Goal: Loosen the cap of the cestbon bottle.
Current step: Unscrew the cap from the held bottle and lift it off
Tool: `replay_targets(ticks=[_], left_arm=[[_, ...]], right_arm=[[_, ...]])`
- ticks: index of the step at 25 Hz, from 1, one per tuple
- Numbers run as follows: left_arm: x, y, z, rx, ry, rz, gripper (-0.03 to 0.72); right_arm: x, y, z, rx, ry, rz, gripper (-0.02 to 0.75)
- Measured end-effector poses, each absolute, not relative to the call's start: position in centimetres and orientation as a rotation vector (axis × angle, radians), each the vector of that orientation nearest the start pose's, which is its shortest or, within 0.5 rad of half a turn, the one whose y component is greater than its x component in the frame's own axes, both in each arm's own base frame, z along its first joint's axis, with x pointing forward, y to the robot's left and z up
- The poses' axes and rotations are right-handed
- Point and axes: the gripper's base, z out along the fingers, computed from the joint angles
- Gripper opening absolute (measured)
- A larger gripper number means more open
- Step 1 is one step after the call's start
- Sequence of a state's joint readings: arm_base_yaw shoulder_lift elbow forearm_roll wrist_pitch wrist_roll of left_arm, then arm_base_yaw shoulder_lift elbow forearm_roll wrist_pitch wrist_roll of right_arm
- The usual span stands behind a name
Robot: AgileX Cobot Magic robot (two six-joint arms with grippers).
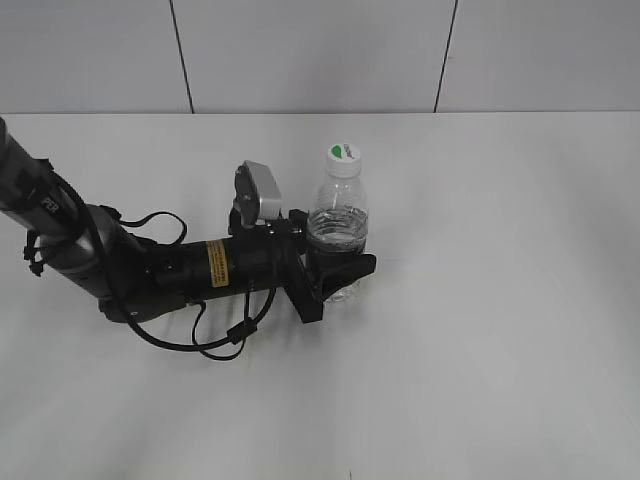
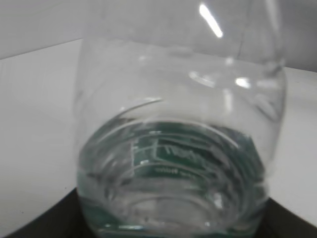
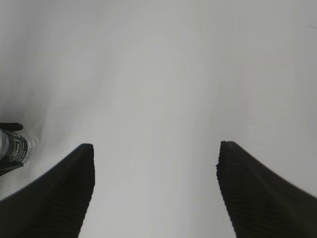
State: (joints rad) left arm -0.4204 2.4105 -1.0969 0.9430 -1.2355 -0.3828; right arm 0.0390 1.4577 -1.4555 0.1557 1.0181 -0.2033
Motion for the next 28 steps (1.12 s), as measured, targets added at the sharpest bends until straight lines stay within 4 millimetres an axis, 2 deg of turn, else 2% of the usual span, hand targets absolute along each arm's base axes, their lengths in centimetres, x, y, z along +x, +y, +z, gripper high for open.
replay_targets(ticks=[7,12,19,24,28], left_arm=[[33.6,-22.6,4.3,1.017,1.494,-1.031,0.401],[33.6,-22.6,4.3,1.017,1.494,-1.031,0.401],[33.6,-22.6,4.3,1.017,1.494,-1.031,0.401],[33.6,-22.6,4.3,1.017,1.493,-1.032,0.401],[33.6,-22.6,4.3,1.017,1.494,-1.031,0.401]], right_arm=[[34.4,4.8,35.8,-0.333,2.603,0.186,0.588],[36.3,7.5,34.2,-0.339,2.717,0.194,0.588],[38.8,11.2,31.6,-0.421,2.765,0.182,0.588],[39.8,11.8,30.6,-0.372,2.790,0.213,0.589],[39.8,12.0,30.6,-0.324,2.799,0.246,0.589]])
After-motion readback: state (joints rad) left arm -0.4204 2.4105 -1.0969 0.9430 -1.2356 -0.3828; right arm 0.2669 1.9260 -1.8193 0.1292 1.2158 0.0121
